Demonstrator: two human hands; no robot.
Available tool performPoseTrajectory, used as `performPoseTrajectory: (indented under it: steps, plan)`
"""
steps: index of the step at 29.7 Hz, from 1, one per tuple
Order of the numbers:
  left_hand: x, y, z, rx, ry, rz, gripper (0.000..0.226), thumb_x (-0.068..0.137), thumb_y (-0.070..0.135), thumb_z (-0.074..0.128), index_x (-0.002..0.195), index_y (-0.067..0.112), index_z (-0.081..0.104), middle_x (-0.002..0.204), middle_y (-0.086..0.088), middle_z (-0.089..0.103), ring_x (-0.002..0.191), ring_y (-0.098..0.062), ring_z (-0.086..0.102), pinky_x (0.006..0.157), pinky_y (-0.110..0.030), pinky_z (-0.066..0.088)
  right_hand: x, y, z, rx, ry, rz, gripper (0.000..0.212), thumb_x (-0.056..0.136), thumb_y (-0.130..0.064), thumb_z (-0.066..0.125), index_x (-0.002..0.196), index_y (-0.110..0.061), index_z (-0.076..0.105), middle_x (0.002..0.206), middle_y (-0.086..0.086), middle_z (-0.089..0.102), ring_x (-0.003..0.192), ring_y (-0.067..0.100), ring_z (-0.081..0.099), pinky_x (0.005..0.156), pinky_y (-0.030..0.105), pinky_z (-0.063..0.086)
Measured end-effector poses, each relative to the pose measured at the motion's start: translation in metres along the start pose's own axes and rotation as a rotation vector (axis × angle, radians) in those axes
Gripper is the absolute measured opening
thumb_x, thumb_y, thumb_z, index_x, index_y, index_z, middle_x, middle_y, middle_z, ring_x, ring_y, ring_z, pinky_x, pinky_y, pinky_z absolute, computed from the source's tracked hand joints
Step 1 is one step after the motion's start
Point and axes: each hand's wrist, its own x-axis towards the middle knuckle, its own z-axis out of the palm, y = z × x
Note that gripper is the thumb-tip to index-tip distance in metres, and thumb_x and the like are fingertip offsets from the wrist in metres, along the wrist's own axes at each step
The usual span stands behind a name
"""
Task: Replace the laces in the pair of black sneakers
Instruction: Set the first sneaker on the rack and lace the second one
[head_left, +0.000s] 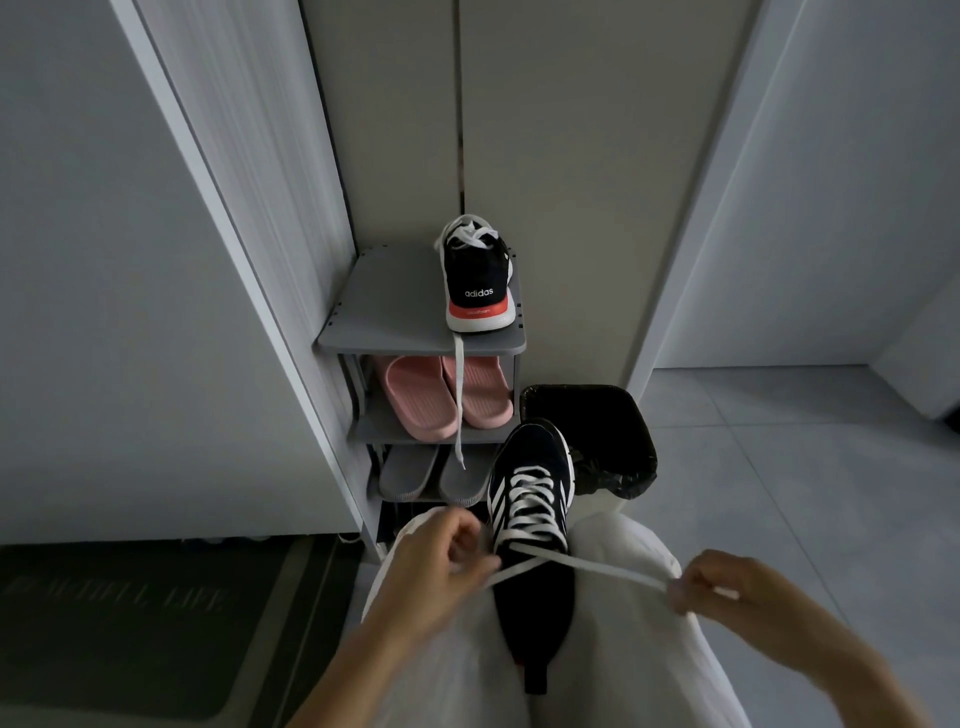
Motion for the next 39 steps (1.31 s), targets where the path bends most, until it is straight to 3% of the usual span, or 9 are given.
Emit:
performPoseTrajectory:
  steps: [2, 5, 8, 11, 14, 26, 33, 37, 39]
  plan:
    - [-0.004, 0.009, 0.005, 0.38, -0.042, 0.051, 0.025, 0.08, 0.048, 0.063, 0.082, 0.031, 0.045, 0.077, 0.017, 0.05, 0.083, -0.005, 0.049, 0.083, -0.025, 0.038, 0.007, -0.004, 0.013, -0.146, 0.094, -0.04, 0.05, 0.052, -0.087, 0.048, 0.066, -0.043, 0.064, 0.079, -0.014, 0.061, 0.083, 0.002, 0.056, 0.08, 0.017, 0.043]
    - [-0.001, 0.019, 0.008, 0.573, -0.132, 0.022, 0.021, 0.087, 0.049, 0.053, 0.085, 0.028, 0.052, 0.085, 0.012, 0.056, 0.09, -0.008, 0.05, 0.079, -0.025, 0.027, 0.027, -0.024, 0.043, -0.29, 0.138, -0.192, 0.052, 0.06, -0.076, 0.033, 0.082, -0.039, 0.062, 0.089, -0.021, 0.05, 0.089, 0.005, 0.046, 0.085, 0.026, 0.037]
    - [0.003, 0.025, 0.002, 0.107, -0.229, -0.099, 0.021, 0.086, 0.033, 0.062, 0.069, 0.027, 0.053, 0.067, 0.009, 0.053, 0.062, 0.0, 0.046, 0.063, -0.016, 0.032, 0.036, -0.044, 0.06, -0.381, 0.103, -0.206, 0.032, 0.08, -0.062, 0.044, 0.063, -0.034, 0.046, 0.072, -0.018, 0.045, 0.073, 0.0, 0.041, 0.07, 0.016, 0.029]
    - [0.006, 0.032, -0.005, -0.404, -0.233, -0.227, 0.017, 0.089, 0.018, 0.06, 0.072, 0.018, 0.059, 0.06, 0.011, 0.053, 0.05, 0.002, 0.039, 0.052, -0.01, 0.032, 0.038, -0.049, 0.059, -0.134, 0.061, -0.127, 0.032, 0.089, -0.035, 0.056, 0.059, -0.033, 0.047, 0.059, -0.016, 0.053, 0.059, -0.001, 0.046, 0.064, 0.013, 0.037]
    - [0.007, 0.026, -0.012, -0.381, -0.154, -0.26, 0.02, 0.089, 0.013, 0.059, 0.069, 0.016, 0.058, 0.046, 0.018, 0.049, 0.047, 0.003, 0.038, 0.049, -0.009, 0.032, 0.034, -0.048, 0.05, 0.162, -0.009, -0.037, 0.028, 0.09, -0.019, 0.057, 0.062, -0.018, 0.056, 0.051, -0.015, 0.054, 0.052, -0.003, 0.046, 0.059, 0.013, 0.038]
    - [0.005, 0.007, -0.019, -0.287, -0.124, -0.341, 0.01, 0.085, 0.019, 0.066, 0.084, 0.009, 0.064, 0.073, -0.001, 0.057, 0.062, -0.005, 0.049, 0.061, -0.015, 0.04, 0.036, -0.022, 0.035, -0.043, 0.009, 0.06, 0.029, 0.09, -0.031, 0.056, 0.068, -0.016, 0.064, 0.06, -0.006, 0.058, 0.054, 0.003, 0.049, 0.059, 0.02, 0.041]
    - [0.01, 0.025, 0.005, 0.305, -0.155, 0.024, 0.088, 0.071, 0.038, 0.076, 0.139, 0.034, 0.022, 0.128, 0.01, 0.036, 0.116, -0.005, 0.043, 0.09, -0.013, 0.033, 0.042, -0.03, 0.05, -0.284, 0.289, -0.008, 0.011, 0.091, -0.032, 0.052, 0.094, -0.025, 0.06, 0.091, -0.01, 0.058, 0.089, 0.008, 0.058, 0.081, 0.024, 0.042]
    - [0.016, 0.021, 0.023, 0.474, -0.109, 0.201, 0.088, 0.074, 0.037, 0.073, 0.13, 0.036, 0.005, 0.137, 0.006, 0.018, 0.124, -0.008, 0.031, 0.097, -0.01, 0.024, 0.042, -0.027, 0.063, -0.35, 0.475, -0.052, 0.015, 0.08, -0.017, 0.069, 0.095, -0.016, 0.066, 0.092, -0.001, 0.059, 0.09, 0.025, 0.06, 0.076, 0.033, 0.042]
    - [0.018, 0.018, 0.031, 0.566, -0.031, 0.341, 0.086, 0.064, 0.03, 0.078, 0.124, 0.028, 0.017, 0.13, 0.003, 0.025, 0.114, -0.009, 0.041, 0.088, -0.01, 0.034, 0.035, -0.031, 0.068, -0.18, 0.537, -0.14, 0.014, 0.078, -0.022, 0.07, 0.092, -0.02, 0.067, 0.094, -0.006, 0.062, 0.086, 0.018, 0.062, 0.072, 0.031, 0.048]
